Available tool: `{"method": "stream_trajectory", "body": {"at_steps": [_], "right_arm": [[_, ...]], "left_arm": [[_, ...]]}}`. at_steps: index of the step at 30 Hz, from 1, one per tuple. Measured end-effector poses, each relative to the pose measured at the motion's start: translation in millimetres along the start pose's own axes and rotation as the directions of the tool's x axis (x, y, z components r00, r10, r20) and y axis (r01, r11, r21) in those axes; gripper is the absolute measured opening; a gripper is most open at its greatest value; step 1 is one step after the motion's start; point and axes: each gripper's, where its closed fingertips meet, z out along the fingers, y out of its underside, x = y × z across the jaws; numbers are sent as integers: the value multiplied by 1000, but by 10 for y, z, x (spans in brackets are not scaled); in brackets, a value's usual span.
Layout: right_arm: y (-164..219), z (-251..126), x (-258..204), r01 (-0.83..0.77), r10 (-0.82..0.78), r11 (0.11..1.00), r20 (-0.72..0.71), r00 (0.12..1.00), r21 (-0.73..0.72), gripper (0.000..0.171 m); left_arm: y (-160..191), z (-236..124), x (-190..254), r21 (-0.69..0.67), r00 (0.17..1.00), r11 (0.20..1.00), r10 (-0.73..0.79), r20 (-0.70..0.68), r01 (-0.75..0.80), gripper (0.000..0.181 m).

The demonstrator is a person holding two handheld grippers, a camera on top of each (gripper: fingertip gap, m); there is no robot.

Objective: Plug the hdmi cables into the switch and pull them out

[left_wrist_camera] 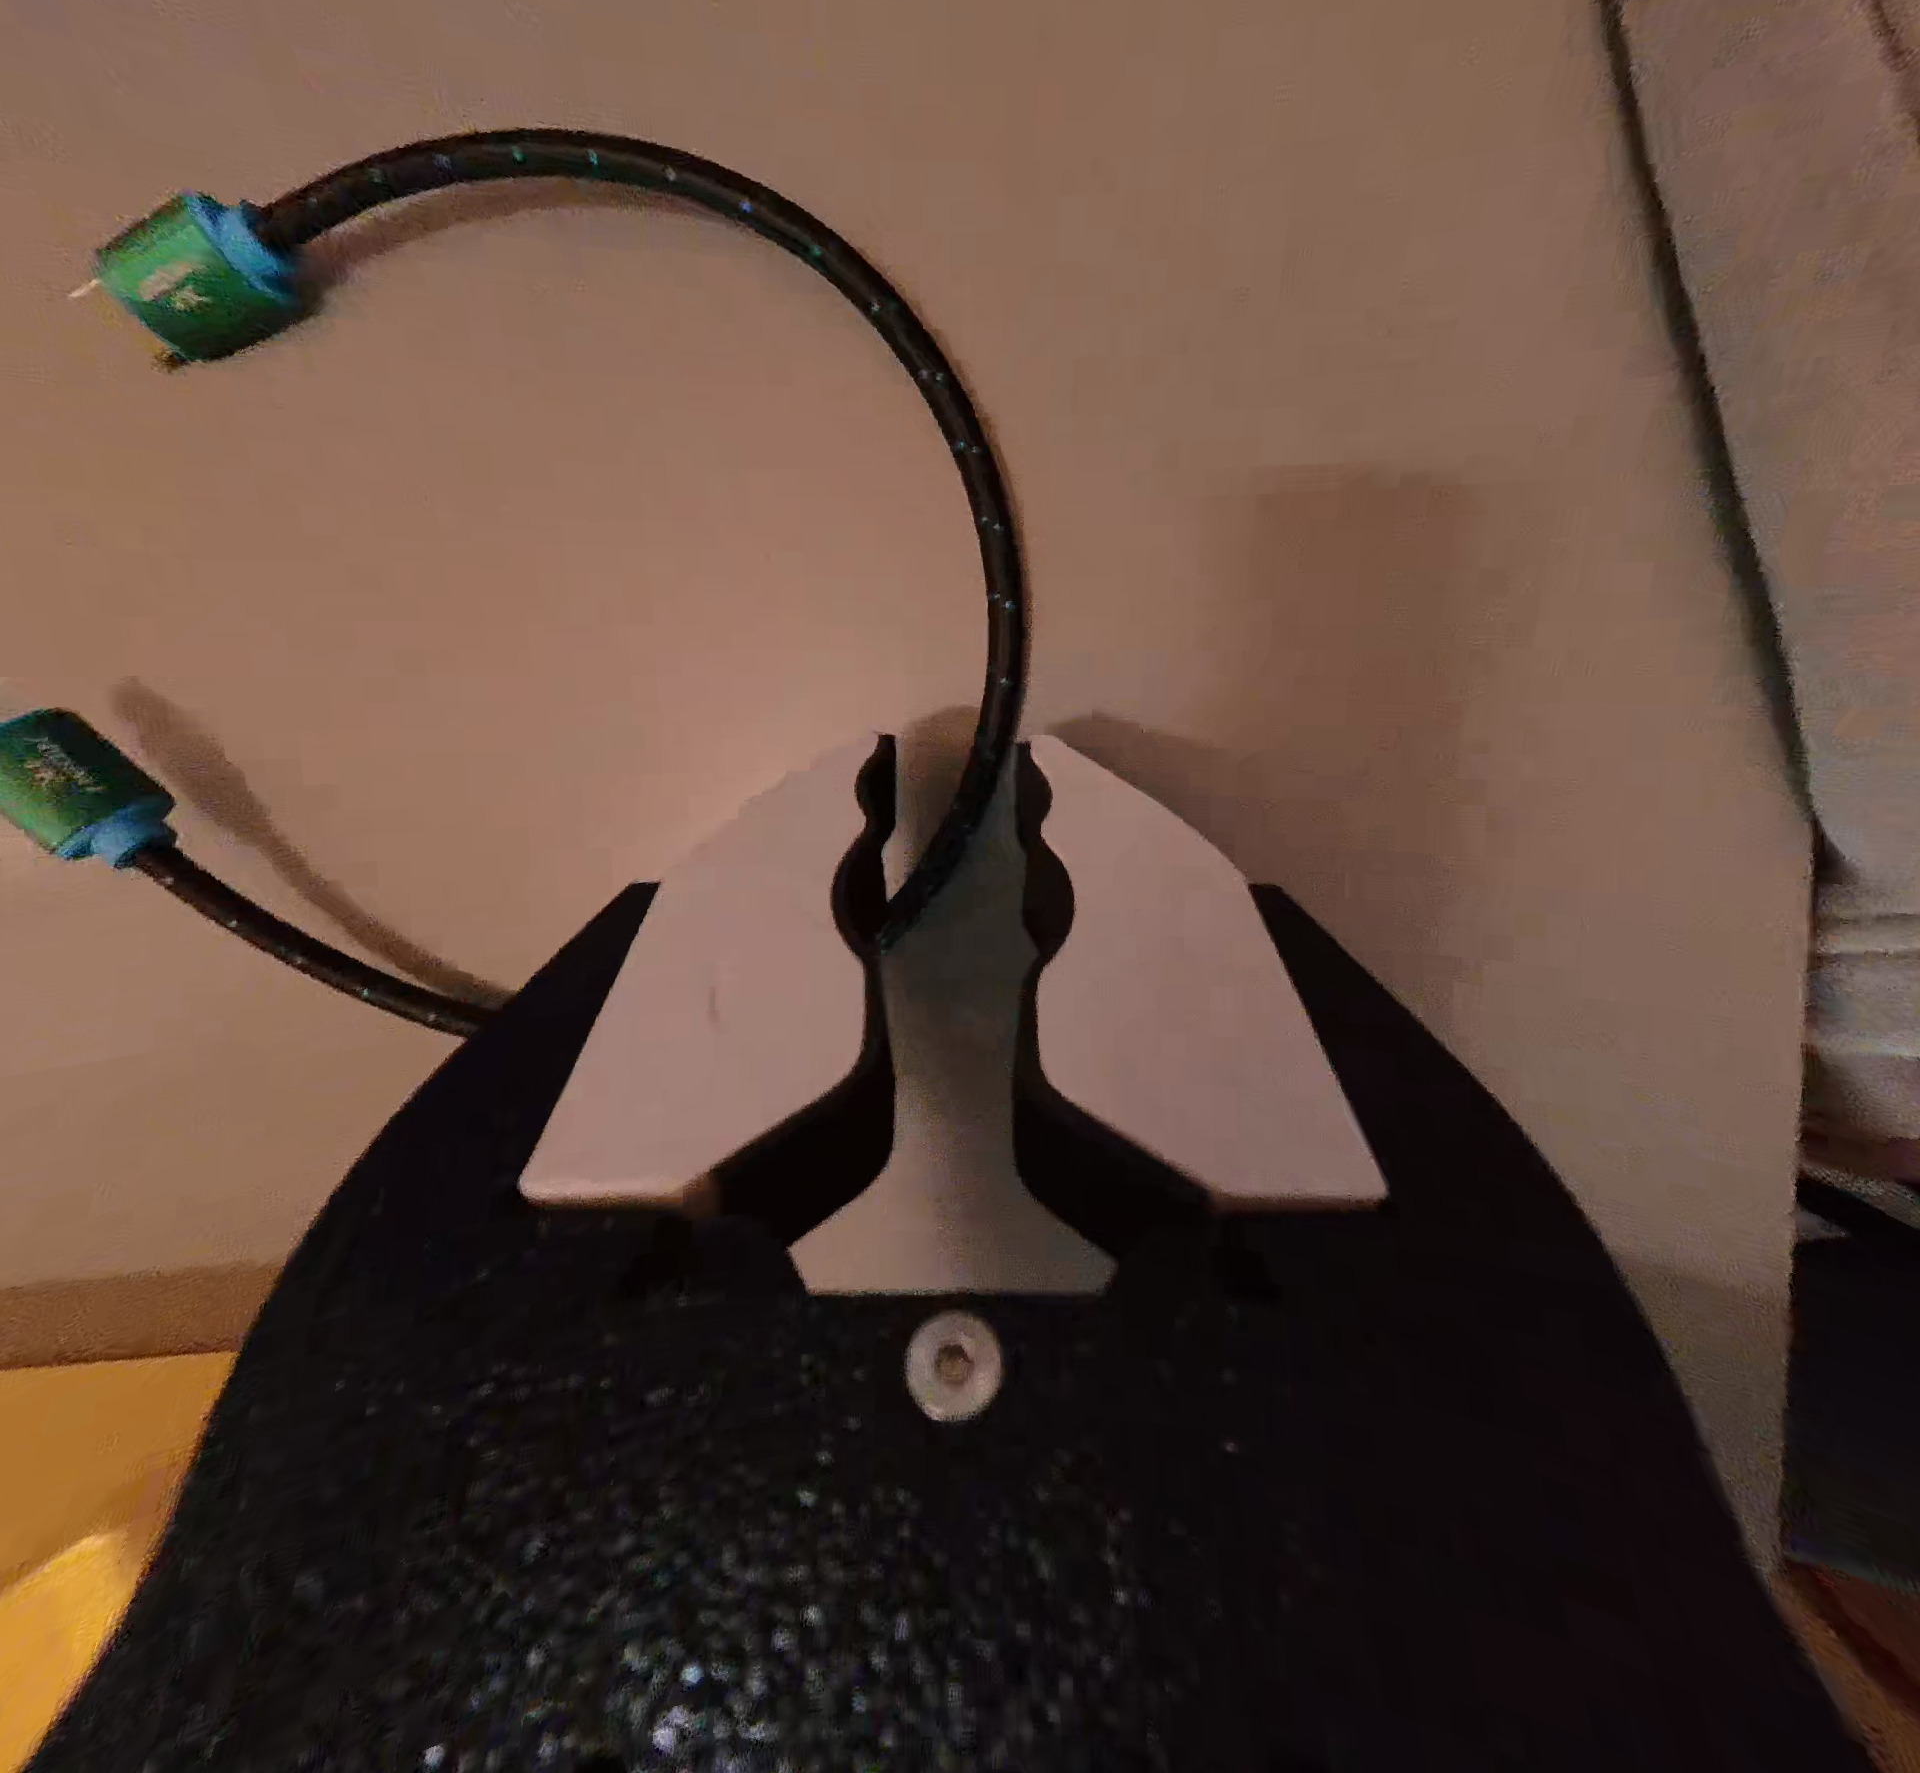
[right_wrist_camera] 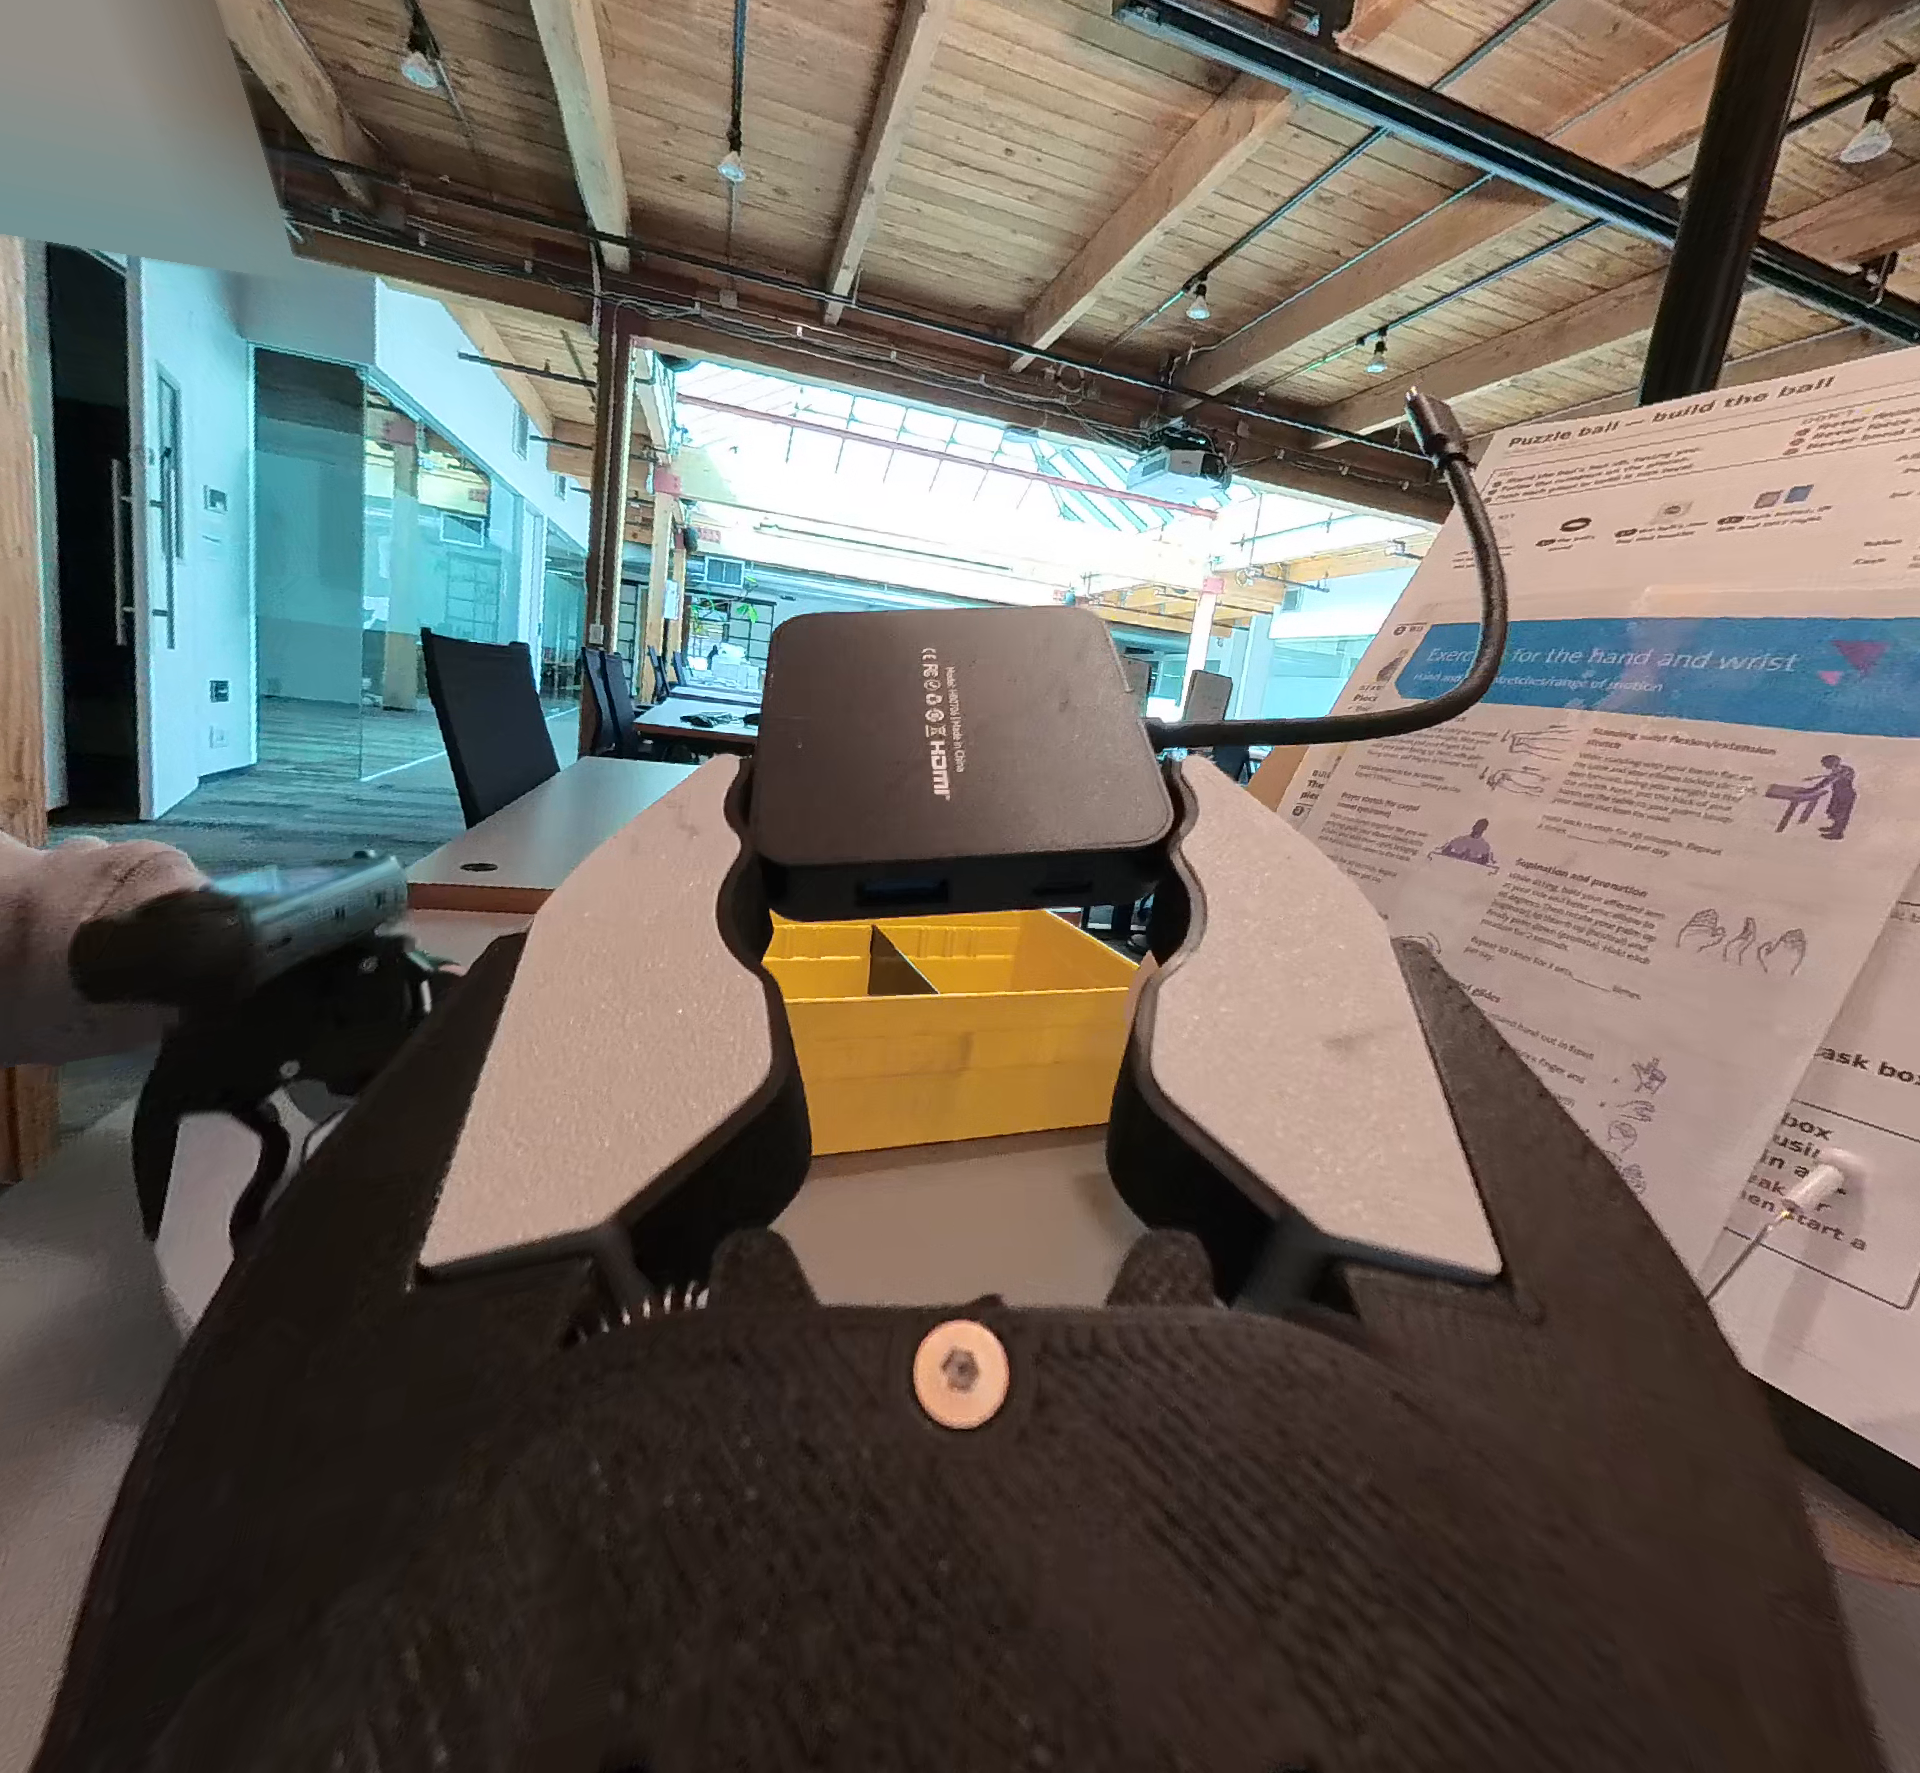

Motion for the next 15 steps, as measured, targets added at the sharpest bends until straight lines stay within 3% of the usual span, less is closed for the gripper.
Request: {"method": "stream_trajectory", "body": {"at_steps": [1,3,5,8,11,15], "right_arm": [[2,-1,0,2,-2,1000,0,1000,-3,72],[11,-2,4,8,-8,1000,-2,1000,-8,72],[22,3,4,7,-7,1000,-3,1000,-8,72],[57,27,6,2,-2,1000,-5,1000,-10,72],[105,60,-6,6,-6,1000,-4,1000,-26,72],[155,79,-28,28,-28,998,3,1000,-58,72]], "left_arm": [[-62,-70,-3,44,999,998,-33,-7,33,28],[-253,-226,-79,171,994,980,-105,-9,105,36],[-321,-325,-471,251,960,951,-228,165,182,42],[-47,-372,-1212,228,737,916,-401,544,330,56],[126,-254,-1529,159,616,919,-362,700,360,64],[227,-46,-1692,60,588,924,-289,755,377,61]]}}
